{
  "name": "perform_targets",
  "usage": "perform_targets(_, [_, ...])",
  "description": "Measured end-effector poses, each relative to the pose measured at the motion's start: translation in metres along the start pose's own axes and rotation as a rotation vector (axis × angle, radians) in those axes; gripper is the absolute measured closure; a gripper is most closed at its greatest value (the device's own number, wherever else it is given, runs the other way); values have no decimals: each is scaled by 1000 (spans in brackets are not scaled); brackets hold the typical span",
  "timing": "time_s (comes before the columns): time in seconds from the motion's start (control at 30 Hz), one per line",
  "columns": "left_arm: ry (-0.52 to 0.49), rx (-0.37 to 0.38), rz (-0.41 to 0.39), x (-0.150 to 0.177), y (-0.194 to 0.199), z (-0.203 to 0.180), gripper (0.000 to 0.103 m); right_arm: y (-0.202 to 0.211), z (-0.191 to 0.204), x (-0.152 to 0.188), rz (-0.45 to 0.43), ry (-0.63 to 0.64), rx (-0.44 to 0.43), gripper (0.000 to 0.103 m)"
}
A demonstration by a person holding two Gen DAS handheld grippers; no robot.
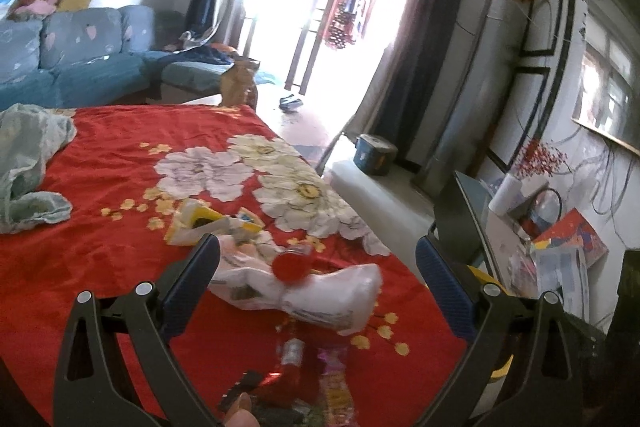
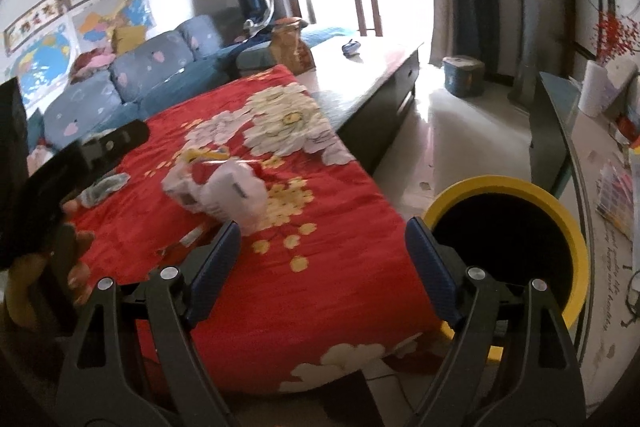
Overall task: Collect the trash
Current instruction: 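Move both open tools back to the remaining trash on the bedspread, then grasp the white plastic bag with the left tool while the right tool grasps the pink candy packet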
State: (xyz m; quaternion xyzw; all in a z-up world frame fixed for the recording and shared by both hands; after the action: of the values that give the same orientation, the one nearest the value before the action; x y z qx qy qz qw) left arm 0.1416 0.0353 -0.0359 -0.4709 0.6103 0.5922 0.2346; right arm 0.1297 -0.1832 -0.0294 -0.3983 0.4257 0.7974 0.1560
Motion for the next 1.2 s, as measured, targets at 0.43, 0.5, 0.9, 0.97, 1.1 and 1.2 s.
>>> perform_targets(0.43, [66,-72,12,-1,-8,42,7,-24,43,9,61,66,-69,27])
perform_targets(0.5, [72,-78,17,0,-10,47,7,-27,48,10,69,73,-77,27])
perform_targets(0.9, [120,-117,108,12,-43,83,7,-50,60,16,119,75,-97,27])
perform_targets(0.97, [125,-116,134,16,-49,86,7,-56,59,18,133,70,-98,27])
perform_targets(1.1, [141,-93,191,23,-66,91,8,-68,58,22,157,60,-100,27])
perform_targets(1.2, [153,-77,228,27,-78,94,15,-76,58,25,177,54,-107,31])
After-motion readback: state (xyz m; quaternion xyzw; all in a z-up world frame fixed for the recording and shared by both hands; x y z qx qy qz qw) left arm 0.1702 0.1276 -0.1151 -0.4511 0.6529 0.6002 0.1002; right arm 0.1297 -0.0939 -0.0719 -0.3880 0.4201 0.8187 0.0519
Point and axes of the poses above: each gripper's, at about its wrist camera, not at the fingertips, and y roughly against the way its jaws point, z to its left, x to its underside, the point moved 3 cm from there along -y, roughly the way its jaws point, and after that the axes turned 12 degrees about -x, right-handed, at the moved point
